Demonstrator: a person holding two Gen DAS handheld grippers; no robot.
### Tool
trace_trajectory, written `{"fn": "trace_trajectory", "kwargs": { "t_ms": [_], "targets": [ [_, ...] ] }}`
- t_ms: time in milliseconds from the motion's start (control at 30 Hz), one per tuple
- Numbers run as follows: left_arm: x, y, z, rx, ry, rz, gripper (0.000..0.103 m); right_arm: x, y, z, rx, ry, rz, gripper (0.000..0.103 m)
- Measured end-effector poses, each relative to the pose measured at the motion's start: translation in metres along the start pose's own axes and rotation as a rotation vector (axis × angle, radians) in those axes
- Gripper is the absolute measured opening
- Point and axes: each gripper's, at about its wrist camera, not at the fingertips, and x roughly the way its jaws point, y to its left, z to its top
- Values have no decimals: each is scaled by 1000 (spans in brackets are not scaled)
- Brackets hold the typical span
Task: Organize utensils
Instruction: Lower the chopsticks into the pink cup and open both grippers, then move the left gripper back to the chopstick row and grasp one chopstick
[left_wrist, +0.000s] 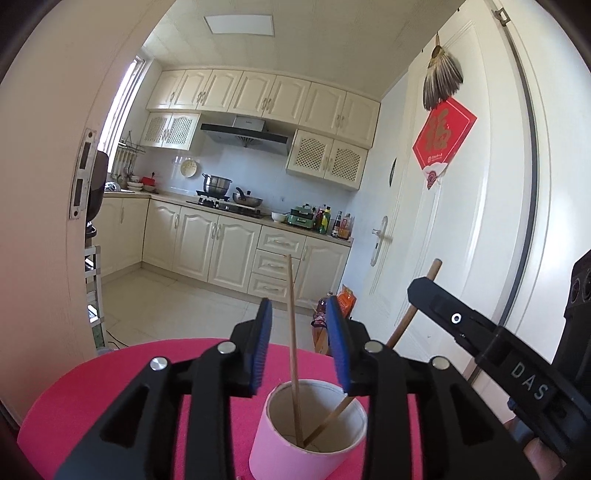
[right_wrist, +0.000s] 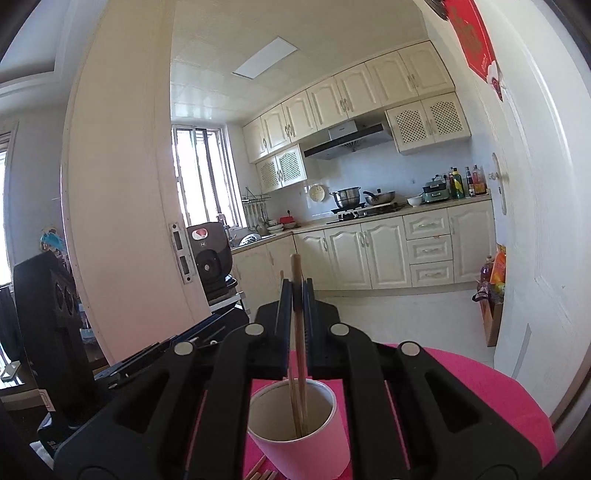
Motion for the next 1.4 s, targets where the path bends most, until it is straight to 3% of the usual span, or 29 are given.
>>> {"fn": "trace_trajectory", "kwargs": {
  "t_ms": [300,367,400,433,567,967,1067,1200,1333,1400],
  "targets": [
    [-19,2,2,15,31,30,41,-7,1,-1,19,43,-40,8],
    [-23,1,2,22,43,34,45,-9,1,0,27,50,-52,21],
    [-26,2,2,24,51,37,47,-11,2,0,27,47,-67,45],
    [-28,2,3,26,57,41,53,-15,2,1,23,37,-79,61],
    [-39,4,4,33,96,61,63,-26,6,2,7,48,-103,61],
    [-59,29,-26,20,448,90,67,-74,-1,4,33,109,-186,64],
    [-56,32,-52,40,617,99,67,-81,1,-6,26,173,-206,64],
    [-54,32,-85,52,762,107,67,-83,1,-28,38,283,-182,64],
    [-52,31,-105,10,847,62,66,-76,0,-50,52,427,-170,64],
    [-51,27,-113,14,876,64,56,-69,-1,-59,52,499,-170,64]
  ]
}}
